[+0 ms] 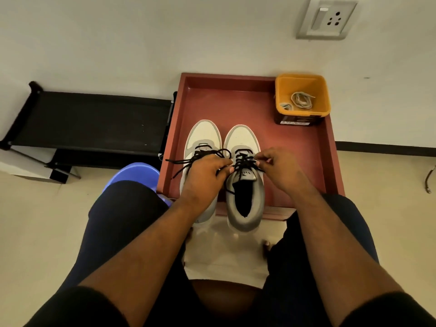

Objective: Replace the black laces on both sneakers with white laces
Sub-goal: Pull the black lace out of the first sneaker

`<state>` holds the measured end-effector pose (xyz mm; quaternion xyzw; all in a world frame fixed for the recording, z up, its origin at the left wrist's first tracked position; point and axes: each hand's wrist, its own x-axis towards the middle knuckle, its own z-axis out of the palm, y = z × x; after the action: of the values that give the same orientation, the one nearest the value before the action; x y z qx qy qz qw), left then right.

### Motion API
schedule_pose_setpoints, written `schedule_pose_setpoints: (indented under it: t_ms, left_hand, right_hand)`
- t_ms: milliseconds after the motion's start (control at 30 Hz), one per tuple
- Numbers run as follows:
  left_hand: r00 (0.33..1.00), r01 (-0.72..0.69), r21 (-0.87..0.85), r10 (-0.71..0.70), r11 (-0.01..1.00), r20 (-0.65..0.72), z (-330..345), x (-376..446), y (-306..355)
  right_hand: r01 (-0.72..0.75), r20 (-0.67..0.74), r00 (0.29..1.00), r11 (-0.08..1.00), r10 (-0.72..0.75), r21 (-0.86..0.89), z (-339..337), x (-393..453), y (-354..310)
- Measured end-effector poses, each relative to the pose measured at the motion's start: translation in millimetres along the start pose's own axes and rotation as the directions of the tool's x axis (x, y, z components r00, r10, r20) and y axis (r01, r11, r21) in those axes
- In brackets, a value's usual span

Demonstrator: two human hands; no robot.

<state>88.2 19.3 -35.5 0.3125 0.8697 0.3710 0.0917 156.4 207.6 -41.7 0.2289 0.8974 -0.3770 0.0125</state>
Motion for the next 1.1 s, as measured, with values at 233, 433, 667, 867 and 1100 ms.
schedule_pose_setpoints:
  t_ms: [233,433,667,867,1100]
  left_hand:
    - [0.999,-0.016,0.051,0.018,0.999,-0.032,-10,9,10]
    - [0.973,0.076,0.041,-0.065,0.996,-0.222,-31,17,8]
    - [0.82,0.138,0.031,-0.096,0.99,-0.564,-64,10,-15]
    - [0.504,0.159,-0.321,-0.356,0.934,-0.787,-80,12,-38]
    - [0.478,0.142,-0.525,-0.523,0.839,-0.706,-92,14,-55]
  right_hand:
    - [0.019,-0.061,0.998,0.999,-0.022,-0.04,-5,16,11]
    - [-0.065,-0.25,0.966,0.998,0.07,0.026,-14,12,20]
    - [-0.102,-0.555,0.788,0.946,0.265,0.306,-26,5,20]
    - [-0.035,-0.602,0.524,0.722,0.602,0.691,-46,-9,28]
    - [-0.015,-0.53,0.551,0.643,0.644,0.766,-54,-26,38]
